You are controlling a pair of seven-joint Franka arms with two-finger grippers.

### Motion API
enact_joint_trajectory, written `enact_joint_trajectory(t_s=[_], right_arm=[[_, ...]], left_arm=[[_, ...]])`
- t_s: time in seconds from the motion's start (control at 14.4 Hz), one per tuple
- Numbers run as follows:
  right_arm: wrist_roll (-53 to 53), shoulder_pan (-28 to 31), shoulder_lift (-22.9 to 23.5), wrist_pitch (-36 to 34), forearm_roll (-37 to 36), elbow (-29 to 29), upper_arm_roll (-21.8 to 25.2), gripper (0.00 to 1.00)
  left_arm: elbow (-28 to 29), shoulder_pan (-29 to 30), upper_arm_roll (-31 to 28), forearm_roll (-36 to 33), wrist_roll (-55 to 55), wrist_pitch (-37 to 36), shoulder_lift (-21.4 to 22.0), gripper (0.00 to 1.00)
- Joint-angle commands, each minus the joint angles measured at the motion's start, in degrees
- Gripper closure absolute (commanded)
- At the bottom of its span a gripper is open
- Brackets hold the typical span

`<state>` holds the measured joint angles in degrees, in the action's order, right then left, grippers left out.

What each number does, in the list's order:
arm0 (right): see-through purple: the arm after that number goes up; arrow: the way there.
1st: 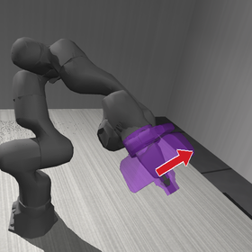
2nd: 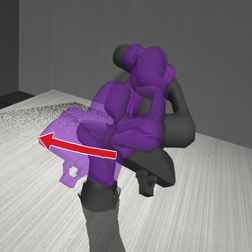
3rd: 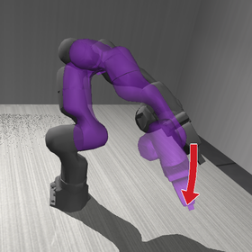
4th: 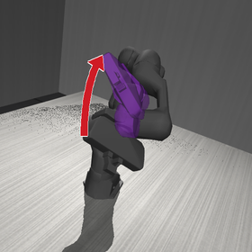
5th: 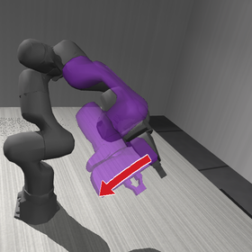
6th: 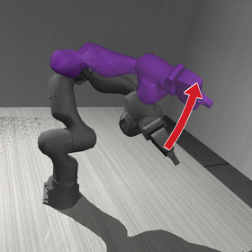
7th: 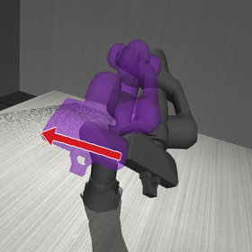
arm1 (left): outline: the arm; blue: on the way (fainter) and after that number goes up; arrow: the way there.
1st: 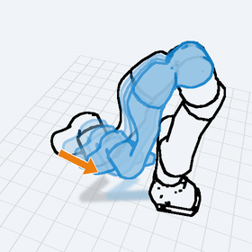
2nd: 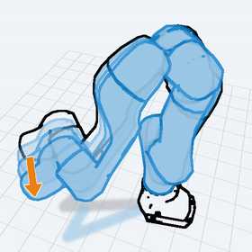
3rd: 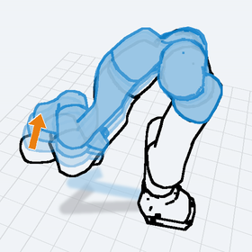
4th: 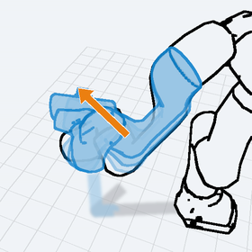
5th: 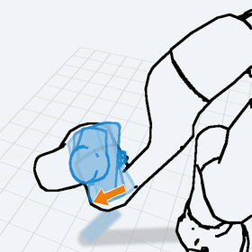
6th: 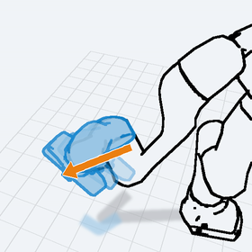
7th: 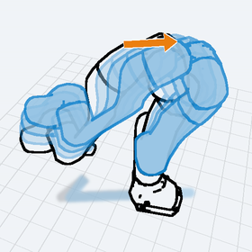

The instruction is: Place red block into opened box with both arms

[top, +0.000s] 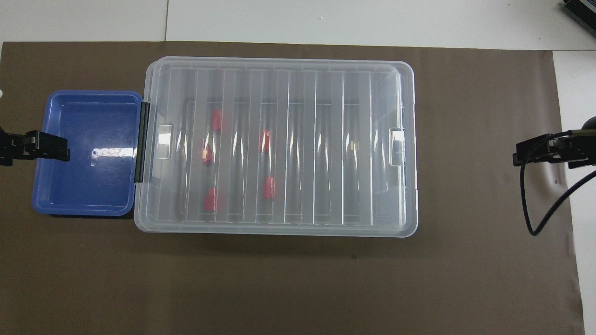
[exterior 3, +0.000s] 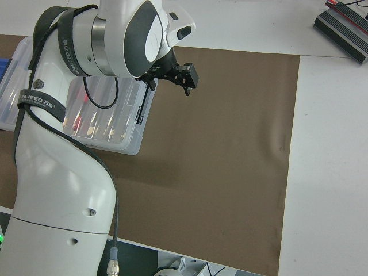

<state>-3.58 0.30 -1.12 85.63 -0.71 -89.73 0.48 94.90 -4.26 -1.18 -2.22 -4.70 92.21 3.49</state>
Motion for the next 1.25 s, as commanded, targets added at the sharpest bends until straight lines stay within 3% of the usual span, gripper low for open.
enact_joint_trajectory(t_s=[0.0,1.18], right_arm=[[-0.3,1.1,-0.1,-2.0,0.1,1.1,0.0,0.00],[-0.4,1.0,-0.4,1.7,0.8,0.1,-0.1,0.00]], left_arm=[[0.3,-0.8,-0.6,0.8,0.2,0.4,0.6,0.00],[0.3,-0.8,-0.6,0.8,0.1,0.4,0.6,0.00]])
